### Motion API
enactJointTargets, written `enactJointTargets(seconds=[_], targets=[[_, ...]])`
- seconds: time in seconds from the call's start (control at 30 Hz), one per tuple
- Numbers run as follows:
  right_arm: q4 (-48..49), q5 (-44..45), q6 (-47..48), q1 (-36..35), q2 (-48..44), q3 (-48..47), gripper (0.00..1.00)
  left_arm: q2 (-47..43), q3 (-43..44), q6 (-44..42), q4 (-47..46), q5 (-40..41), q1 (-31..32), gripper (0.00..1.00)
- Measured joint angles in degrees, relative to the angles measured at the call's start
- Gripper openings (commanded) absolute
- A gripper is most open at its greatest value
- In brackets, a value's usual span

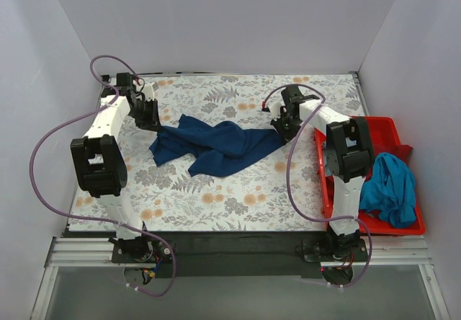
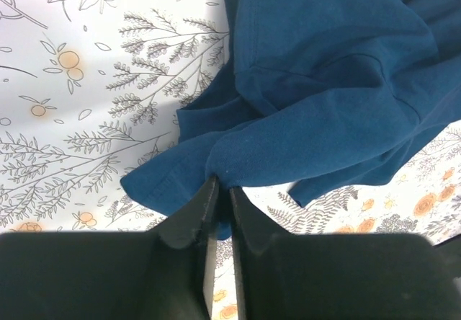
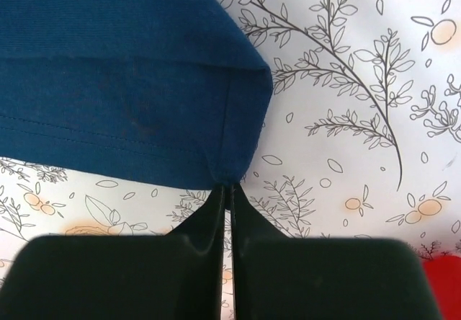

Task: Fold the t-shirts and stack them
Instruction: Flatten the tshirt out

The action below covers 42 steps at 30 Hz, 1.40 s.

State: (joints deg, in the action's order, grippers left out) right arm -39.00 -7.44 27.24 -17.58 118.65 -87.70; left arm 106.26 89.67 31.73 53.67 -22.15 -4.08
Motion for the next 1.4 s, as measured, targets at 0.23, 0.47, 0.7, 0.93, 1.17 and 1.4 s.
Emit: enactJointTargets(seconds=[0.23, 0.47, 0.7, 0.93, 1.17, 1.4], targets=[[-0.4, -1.1, 0.2, 0.6, -2.0, 2.0, 0.01, 1.9, 1.9, -0.2, 1.7, -1.4, -2.3, 0.26], [-2.9, -3.1, 0.2, 1.0, -3.8, -0.3, 0.01, 1.9, 1.9, -0.9, 2.4, -2.4, -2.8, 0.27], [-3.7, -3.7, 0.6, 1.0, -3.9, -1.6, 0.01, 2.1, 1.2, -1.4, 2.3, -2.7, -2.8, 0.37], [-4.6, -3.9, 1.0, 1.0, -3.9, -1.6, 0.01, 3.1, 0.3, -1.7, 1.7, -2.2, -2.8, 0.09], [-4.9, -3.7, 1.7, 1.1, -4.1, -2.3, 0.01, 3.3, 1.2, -2.1, 1.9, -1.2, -3.0, 0.00], [-6.7, -2.1, 2.4, 1.8, -6.9, -10.0, 0.01, 3.3, 13.4, -2.1, 3.2, -0.3, -5.9, 0.00]])
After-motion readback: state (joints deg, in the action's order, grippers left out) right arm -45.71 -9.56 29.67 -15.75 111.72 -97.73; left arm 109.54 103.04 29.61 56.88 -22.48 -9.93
